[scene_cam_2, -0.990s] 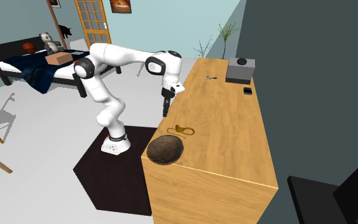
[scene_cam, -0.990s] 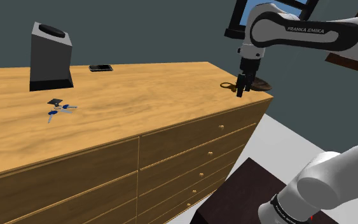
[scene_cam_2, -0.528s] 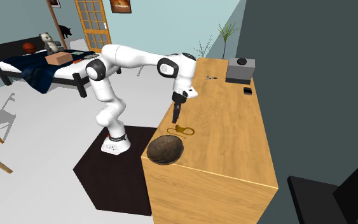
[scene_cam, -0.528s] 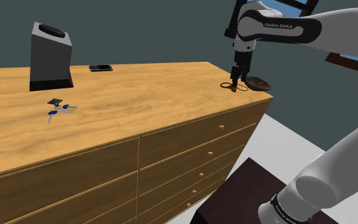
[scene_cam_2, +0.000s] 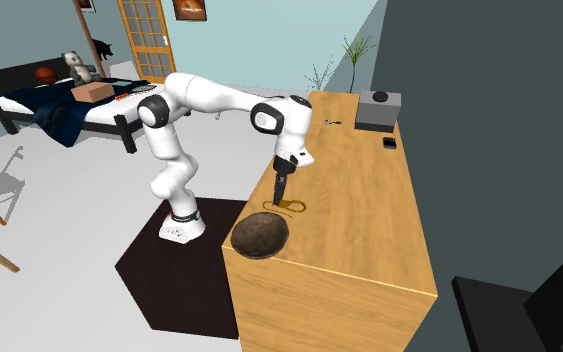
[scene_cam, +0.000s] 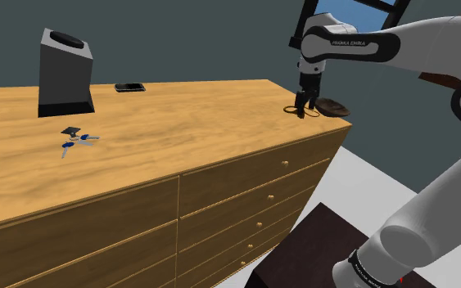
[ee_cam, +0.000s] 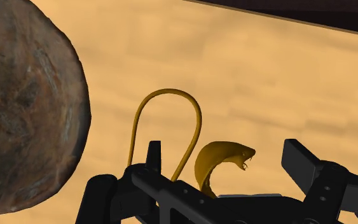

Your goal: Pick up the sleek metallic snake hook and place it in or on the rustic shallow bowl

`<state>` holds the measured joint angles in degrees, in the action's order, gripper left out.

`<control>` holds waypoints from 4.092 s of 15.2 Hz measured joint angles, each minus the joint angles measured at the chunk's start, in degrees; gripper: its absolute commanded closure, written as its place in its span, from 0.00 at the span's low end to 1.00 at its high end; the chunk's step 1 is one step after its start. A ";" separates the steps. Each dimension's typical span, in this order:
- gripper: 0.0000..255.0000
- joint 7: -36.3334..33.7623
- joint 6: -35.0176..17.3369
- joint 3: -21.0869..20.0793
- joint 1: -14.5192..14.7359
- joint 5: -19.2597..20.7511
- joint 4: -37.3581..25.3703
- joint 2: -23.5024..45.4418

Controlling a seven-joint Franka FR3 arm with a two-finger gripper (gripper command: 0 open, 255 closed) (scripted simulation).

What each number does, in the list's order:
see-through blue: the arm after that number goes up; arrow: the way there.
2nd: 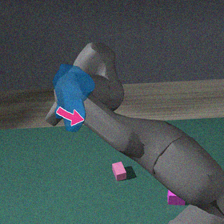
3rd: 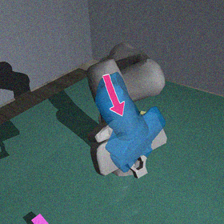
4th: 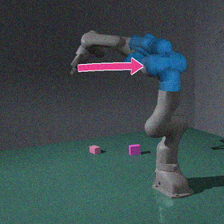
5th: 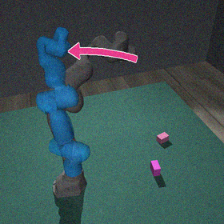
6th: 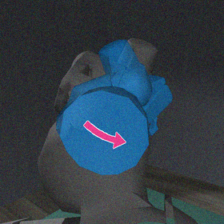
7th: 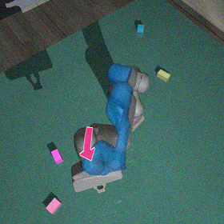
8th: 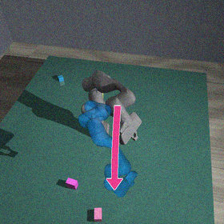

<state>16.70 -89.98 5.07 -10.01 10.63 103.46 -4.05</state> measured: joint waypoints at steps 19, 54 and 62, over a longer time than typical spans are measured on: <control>1.00 -0.07 -1.34 0.10 -0.08 0.06 1.52 -0.21; 1.00 18.62 14.65 7.55 -7.69 1.83 -23.46 5.43; 1.00 19.40 9.87 8.36 -8.57 1.95 -18.34 4.83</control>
<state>36.10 -80.11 13.44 -18.57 12.59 85.12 0.79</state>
